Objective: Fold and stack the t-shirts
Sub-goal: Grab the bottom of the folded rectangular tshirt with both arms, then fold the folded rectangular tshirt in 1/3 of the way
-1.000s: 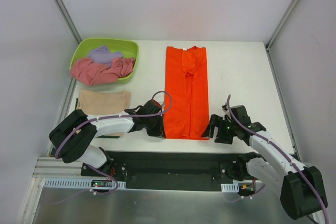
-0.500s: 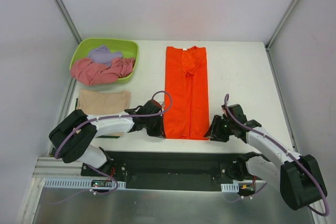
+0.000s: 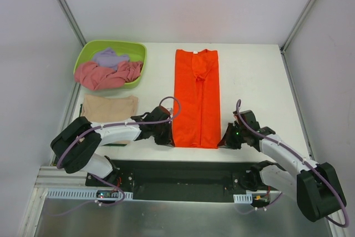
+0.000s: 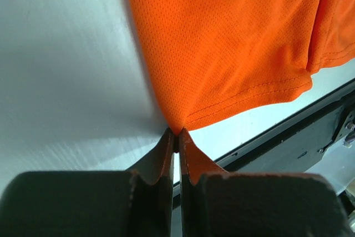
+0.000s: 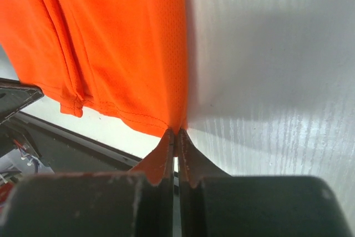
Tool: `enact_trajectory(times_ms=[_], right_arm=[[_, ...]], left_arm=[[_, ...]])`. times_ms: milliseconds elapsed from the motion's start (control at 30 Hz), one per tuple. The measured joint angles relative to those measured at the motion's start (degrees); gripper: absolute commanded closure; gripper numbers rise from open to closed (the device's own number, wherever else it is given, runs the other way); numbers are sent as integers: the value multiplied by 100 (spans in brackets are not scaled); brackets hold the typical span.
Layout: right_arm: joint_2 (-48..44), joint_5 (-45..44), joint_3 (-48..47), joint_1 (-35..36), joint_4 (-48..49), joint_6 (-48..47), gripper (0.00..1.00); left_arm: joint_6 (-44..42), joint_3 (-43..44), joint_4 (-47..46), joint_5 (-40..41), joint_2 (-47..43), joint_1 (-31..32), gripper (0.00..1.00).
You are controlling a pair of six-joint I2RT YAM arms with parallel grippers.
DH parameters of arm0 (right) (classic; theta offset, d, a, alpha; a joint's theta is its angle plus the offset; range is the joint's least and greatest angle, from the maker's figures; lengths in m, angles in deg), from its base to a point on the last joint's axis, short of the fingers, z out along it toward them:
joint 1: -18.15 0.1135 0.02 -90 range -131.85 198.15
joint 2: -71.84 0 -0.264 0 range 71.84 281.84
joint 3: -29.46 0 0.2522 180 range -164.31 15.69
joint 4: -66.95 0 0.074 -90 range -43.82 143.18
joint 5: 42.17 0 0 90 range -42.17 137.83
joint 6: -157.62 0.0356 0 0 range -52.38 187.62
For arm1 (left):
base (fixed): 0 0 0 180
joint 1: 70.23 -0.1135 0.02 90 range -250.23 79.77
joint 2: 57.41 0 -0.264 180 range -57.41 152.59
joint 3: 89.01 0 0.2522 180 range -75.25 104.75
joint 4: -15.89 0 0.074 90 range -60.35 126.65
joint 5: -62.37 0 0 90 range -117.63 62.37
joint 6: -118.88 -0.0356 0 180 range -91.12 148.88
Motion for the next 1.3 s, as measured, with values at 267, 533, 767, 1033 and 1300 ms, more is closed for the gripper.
enact_trajectory(times_ms=[267, 533, 767, 1033, 1300], right_arm=[[-1145, 697, 116, 232, -490, 136, 99], [-2736, 1432, 142, 680, -1510, 612, 99], [-2907, 1375, -295, 870, -1821, 658, 99], [-1764, 326, -1480, 859, -1740, 72, 99], [-367, -505, -2319, 573, -1150, -503, 99]], left_arm=[[323, -772, 354, -286, -1189, 4, 100], [713, -855, 1502, -573, -3241, 94, 100], [697, -590, 1967, -409, -3786, 127, 100], [284, 647, 2020, 503, -2643, -33, 100], [-111, 1491, 1615, 1130, -1423, -490, 100]])
